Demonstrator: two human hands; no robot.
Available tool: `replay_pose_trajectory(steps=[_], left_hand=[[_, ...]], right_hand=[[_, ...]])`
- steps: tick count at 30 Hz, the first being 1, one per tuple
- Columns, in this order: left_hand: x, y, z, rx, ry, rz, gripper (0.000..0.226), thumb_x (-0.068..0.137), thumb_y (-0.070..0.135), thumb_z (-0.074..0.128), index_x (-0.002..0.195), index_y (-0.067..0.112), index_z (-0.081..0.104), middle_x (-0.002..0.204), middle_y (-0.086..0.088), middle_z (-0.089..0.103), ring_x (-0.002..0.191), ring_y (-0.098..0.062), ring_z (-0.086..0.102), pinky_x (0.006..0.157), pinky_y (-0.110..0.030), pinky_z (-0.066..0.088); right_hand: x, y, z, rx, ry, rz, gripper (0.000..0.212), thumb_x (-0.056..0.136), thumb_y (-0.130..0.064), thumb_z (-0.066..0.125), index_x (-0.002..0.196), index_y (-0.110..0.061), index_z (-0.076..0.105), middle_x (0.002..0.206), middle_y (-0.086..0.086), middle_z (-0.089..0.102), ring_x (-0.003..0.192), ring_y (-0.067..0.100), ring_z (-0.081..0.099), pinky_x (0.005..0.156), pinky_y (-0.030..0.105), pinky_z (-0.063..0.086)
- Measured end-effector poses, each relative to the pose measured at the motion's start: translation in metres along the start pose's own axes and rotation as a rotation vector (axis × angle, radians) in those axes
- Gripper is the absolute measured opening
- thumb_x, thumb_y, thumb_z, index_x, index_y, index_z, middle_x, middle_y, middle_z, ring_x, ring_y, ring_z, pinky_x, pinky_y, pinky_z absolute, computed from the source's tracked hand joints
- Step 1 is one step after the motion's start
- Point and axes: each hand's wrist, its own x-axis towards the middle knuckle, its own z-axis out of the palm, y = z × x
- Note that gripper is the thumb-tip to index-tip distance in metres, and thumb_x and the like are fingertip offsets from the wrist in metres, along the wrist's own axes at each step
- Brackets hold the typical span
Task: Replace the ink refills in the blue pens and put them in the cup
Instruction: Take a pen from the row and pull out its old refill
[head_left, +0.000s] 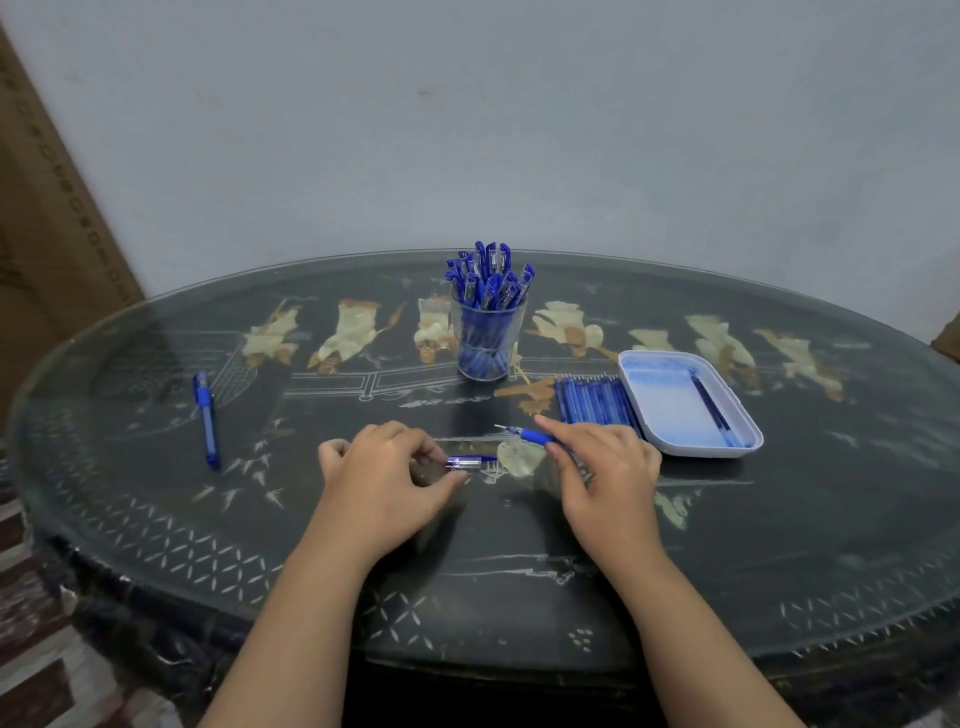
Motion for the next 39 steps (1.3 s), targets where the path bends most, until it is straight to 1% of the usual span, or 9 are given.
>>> replay_pose_trajectory(steps=[3, 6, 8, 13, 20, 25, 29, 34, 39], left_hand=[[-0.007, 0.005, 0.001, -0.15, 0.158, 0.037, 0.021, 0.08, 0.052, 0.069, 0.093, 0.038, 0.061, 0.095, 0.024, 0.057, 0.101, 0.003, 0.05, 0.089, -0.025, 0.018], [-0.01, 0.018, 0.001, -0.413, 0.216, 0.094, 0.027, 0.076, 0.037, 0.08, 0.097, 0.035, 0.063, 0.097, 0.022, 0.062, 0.097, 0.004, 0.057, 0.091, -0.018, 0.034], [-0.012, 0.026, 0.001, -0.609, 0.157, 0.091, 0.035, 0.071, 0.024, 0.086, 0.098, 0.03, 0.066, 0.097, 0.017, 0.068, 0.094, 0.002, 0.062, 0.084, -0.008, 0.041], [-0.017, 0.04, 0.009, -0.923, -0.028, 0.01, 0.037, 0.064, 0.007, 0.088, 0.092, 0.019, 0.067, 0.089, 0.004, 0.074, 0.083, -0.011, 0.07, 0.076, -0.019, 0.055], [-0.015, 0.04, 0.009, -0.892, -0.04, 0.017, 0.031, 0.067, -0.002, 0.084, 0.085, 0.018, 0.069, 0.083, 0.004, 0.074, 0.072, -0.009, 0.07, 0.068, -0.014, 0.052], [-0.016, 0.039, 0.006, -0.8, -0.051, 0.071, 0.029, 0.069, -0.002, 0.083, 0.085, 0.021, 0.072, 0.082, 0.013, 0.073, 0.07, -0.003, 0.067, 0.066, -0.011, 0.05], [-0.016, 0.037, 0.006, -0.73, -0.031, 0.102, 0.03, 0.07, -0.001, 0.083, 0.085, 0.023, 0.073, 0.079, 0.013, 0.071, 0.071, -0.003, 0.066, 0.064, -0.009, 0.048], [-0.016, 0.038, 0.004, -0.738, -0.027, 0.124, 0.034, 0.071, -0.003, 0.081, 0.092, 0.022, 0.074, 0.081, 0.009, 0.071, 0.073, -0.004, 0.065, 0.065, -0.008, 0.047], [-0.013, 0.034, 0.006, -0.716, -0.008, 0.154, 0.043, 0.074, -0.001, 0.08, 0.099, 0.033, 0.073, 0.086, 0.007, 0.07, 0.076, -0.01, 0.065, 0.069, -0.02, 0.054]], right_hand=[[0.005, -0.013, -0.005, 0.014, 0.016, 0.052, 0.022, 0.091, -0.028, 0.065, 0.108, -0.04, 0.071, 0.091, -0.028, 0.064, 0.091, 0.009, 0.052, 0.084, 0.03, 0.022], [0.012, -0.034, -0.014, 0.278, -0.039, 0.188, 0.023, 0.089, -0.021, 0.071, 0.099, -0.042, 0.072, 0.09, -0.029, 0.065, 0.091, 0.005, 0.056, 0.085, 0.027, 0.035], [0.015, -0.046, -0.021, 0.538, -0.067, 0.303, 0.025, 0.087, -0.013, 0.073, 0.092, -0.038, 0.072, 0.089, -0.019, 0.071, 0.084, 0.001, 0.063, 0.078, 0.016, 0.043], [0.017, -0.06, -0.027, 0.785, -0.122, 0.482, 0.02, 0.083, -0.009, 0.076, 0.088, -0.028, 0.071, 0.082, -0.012, 0.075, 0.079, 0.002, 0.07, 0.069, 0.011, 0.05], [0.021, -0.062, -0.032, 0.926, -0.124, 0.561, 0.017, 0.087, -0.017, 0.072, 0.101, -0.027, 0.074, 0.091, -0.003, 0.076, 0.079, 0.008, 0.07, 0.072, 0.022, 0.054], [0.026, -0.059, -0.04, 0.981, -0.08, 0.581, 0.012, 0.089, -0.015, 0.068, 0.098, -0.016, 0.076, 0.095, -0.001, 0.077, 0.088, 0.013, 0.071, 0.075, 0.031, 0.055], [0.031, -0.054, -0.047, 1.059, -0.005, 0.602, 0.013, 0.09, -0.011, 0.065, 0.1, -0.01, 0.074, 0.092, 0.008, 0.075, 0.082, 0.013, 0.069, 0.071, 0.026, 0.056], [0.032, -0.054, -0.051, 1.039, -0.055, 0.565, 0.023, 0.085, 0.004, 0.068, 0.103, -0.01, 0.071, 0.094, 0.011, 0.076, 0.089, 0.018, 0.073, 0.075, 0.026, 0.059], [0.042, -0.055, -0.052, 1.067, -0.015, 0.559, 0.022, 0.087, 0.003, 0.067, 0.103, -0.011, 0.07, 0.091, 0.014, 0.072, 0.083, 0.02, 0.073, 0.072, 0.028, 0.06]])
